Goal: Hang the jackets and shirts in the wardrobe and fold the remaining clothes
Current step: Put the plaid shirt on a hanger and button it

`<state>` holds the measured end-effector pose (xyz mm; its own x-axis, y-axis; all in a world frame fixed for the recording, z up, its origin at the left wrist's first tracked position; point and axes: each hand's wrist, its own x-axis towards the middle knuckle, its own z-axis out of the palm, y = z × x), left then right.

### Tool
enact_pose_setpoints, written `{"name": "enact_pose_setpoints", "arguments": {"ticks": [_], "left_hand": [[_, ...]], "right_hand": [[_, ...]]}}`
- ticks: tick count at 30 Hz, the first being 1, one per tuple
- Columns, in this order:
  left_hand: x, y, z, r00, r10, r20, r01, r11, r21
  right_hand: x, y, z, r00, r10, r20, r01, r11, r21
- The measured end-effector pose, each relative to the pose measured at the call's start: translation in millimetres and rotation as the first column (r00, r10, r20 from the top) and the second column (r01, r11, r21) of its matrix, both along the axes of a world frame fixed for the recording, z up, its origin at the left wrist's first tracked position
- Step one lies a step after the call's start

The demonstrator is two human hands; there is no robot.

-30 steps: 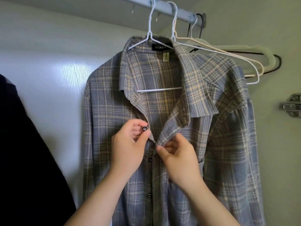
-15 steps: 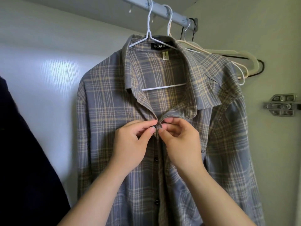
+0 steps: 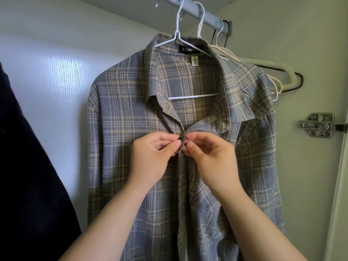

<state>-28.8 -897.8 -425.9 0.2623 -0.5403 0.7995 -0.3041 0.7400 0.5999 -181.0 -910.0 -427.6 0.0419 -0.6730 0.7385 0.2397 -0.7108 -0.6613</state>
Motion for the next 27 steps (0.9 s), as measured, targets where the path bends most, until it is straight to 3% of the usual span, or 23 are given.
{"name": "enact_pose_setpoints", "arguments": {"ticks": [8, 13, 23, 27], "left_hand": [[-4, 7, 3, 0.938, -0.213, -0.273, 0.265, 0.949, 0.172], [-6, 5, 6, 0.977, -0.130, -0.167, 0.159, 0.971, 0.176], [2, -3, 9, 0.989, -0.016, -0.150, 0.051, 0.972, 0.228], [-3, -5, 7, 0.983, 0.027, -0.184, 0.009, 0.981, 0.195]], "right_hand": [[6, -4, 10, 0.991, -0.082, -0.102, 0.080, 0.996, -0.029], [12, -6, 8, 0.984, -0.099, -0.145, 0.094, 0.995, -0.042], [19, -16, 6, 0.976, -0.153, -0.154, 0.157, 0.988, 0.010], [20, -18, 7, 0.994, -0.067, -0.083, 0.075, 0.992, 0.101]]}}
